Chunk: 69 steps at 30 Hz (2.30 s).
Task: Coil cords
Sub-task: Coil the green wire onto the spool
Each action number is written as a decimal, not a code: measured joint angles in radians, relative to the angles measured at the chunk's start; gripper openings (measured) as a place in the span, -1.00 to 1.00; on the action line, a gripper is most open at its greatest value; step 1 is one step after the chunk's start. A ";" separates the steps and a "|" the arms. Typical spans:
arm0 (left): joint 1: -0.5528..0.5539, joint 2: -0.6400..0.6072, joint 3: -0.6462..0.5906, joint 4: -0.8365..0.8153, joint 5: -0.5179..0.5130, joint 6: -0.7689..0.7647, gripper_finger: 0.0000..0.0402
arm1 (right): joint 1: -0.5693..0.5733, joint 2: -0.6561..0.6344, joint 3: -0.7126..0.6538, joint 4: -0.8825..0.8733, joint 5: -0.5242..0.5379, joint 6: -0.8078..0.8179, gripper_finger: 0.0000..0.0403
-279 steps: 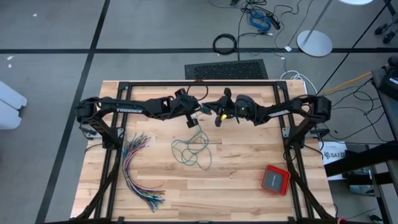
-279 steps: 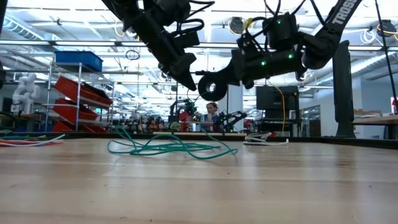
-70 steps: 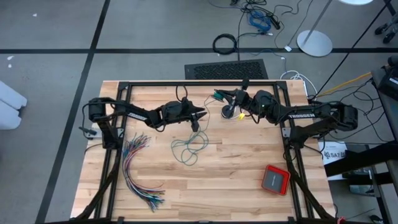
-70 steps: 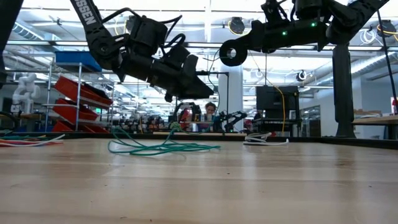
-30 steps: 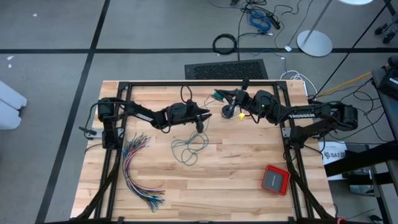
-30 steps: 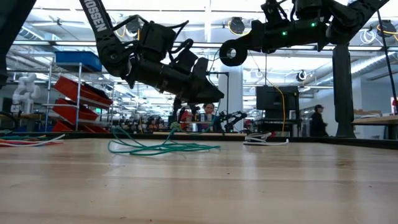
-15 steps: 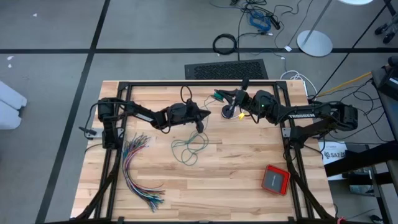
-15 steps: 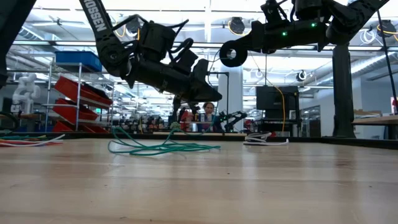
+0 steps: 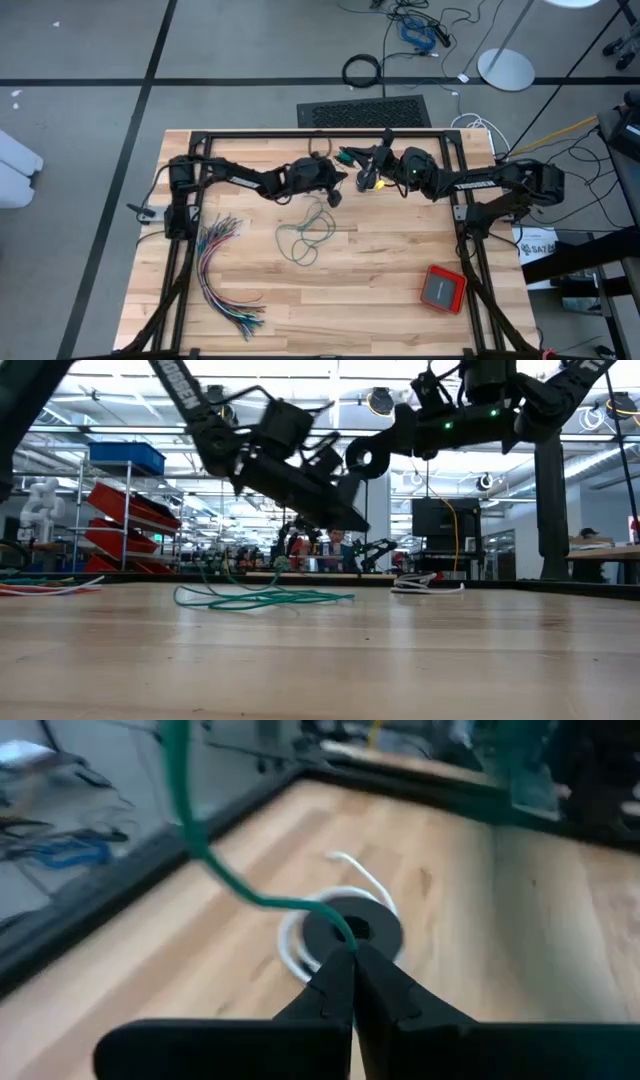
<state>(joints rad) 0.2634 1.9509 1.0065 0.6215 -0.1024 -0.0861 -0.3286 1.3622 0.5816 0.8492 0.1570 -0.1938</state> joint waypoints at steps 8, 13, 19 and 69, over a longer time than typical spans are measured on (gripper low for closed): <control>-0.005 0.136 0.129 -0.044 0.070 -0.012 -1.00 | 0.000 0.070 0.000 0.060 0.007 0.080 -1.00; -0.005 0.139 0.130 -0.040 0.072 -0.013 -1.00 | 0.000 0.087 0.000 0.058 0.051 0.099 -1.00; -0.019 0.136 0.149 -0.031 0.074 -0.013 -1.00 | -0.014 0.128 0.000 0.061 0.080 0.081 -1.00; -0.078 -0.140 0.199 -0.395 -0.156 0.277 -1.00 | -0.056 0.192 0.000 0.305 -0.107 0.327 -1.00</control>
<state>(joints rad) 0.1852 1.8106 1.2053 0.2264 -0.2579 0.1910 -0.3847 1.5547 0.5816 1.1545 0.0498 0.1334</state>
